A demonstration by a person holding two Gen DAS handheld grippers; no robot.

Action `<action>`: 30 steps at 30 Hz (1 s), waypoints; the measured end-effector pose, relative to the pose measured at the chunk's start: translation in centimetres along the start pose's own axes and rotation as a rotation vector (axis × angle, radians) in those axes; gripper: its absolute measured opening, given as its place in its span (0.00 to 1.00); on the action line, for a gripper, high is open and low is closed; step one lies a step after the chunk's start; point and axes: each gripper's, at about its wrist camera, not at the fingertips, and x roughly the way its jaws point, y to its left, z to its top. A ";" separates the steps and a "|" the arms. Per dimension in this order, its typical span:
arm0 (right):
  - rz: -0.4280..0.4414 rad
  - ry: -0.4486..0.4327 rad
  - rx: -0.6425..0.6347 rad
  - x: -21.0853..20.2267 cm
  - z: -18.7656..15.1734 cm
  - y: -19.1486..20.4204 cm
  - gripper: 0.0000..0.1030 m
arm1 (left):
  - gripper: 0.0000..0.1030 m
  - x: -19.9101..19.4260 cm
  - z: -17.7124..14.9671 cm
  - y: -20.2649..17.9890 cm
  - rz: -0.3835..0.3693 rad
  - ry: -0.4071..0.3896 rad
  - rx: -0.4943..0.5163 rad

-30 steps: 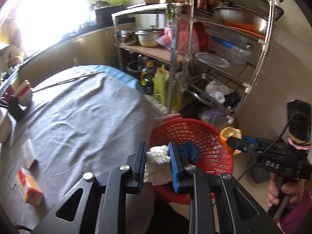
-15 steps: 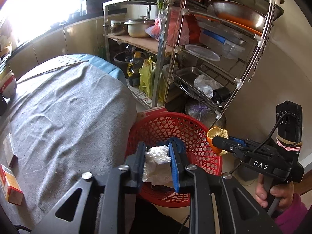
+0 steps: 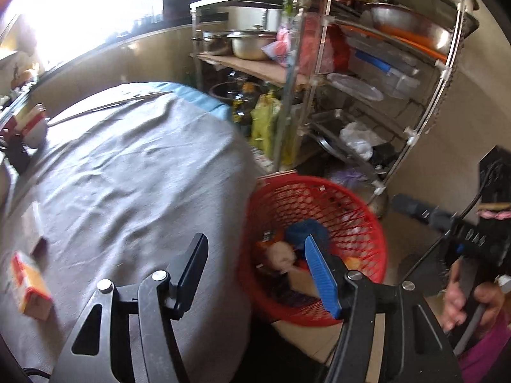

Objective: Collect trash
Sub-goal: 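Move both open tools back over the table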

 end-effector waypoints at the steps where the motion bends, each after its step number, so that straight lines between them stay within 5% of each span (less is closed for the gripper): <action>1: 0.001 -0.006 -0.009 -0.1 0.0 0.4 0.65 | 0.62 -0.2 -0.3 0.3 0.016 0.003 -0.002; 18: 0.048 0.039 -0.146 1.6 -0.9 7.2 0.65 | 0.64 -7.8 -8.7 9.0 0.396 -0.008 -0.093; 30: 0.089 0.113 -0.255 3.5 -2.8 12.8 0.65 | 0.64 -11.4 -11.3 18.2 0.640 0.034 -0.353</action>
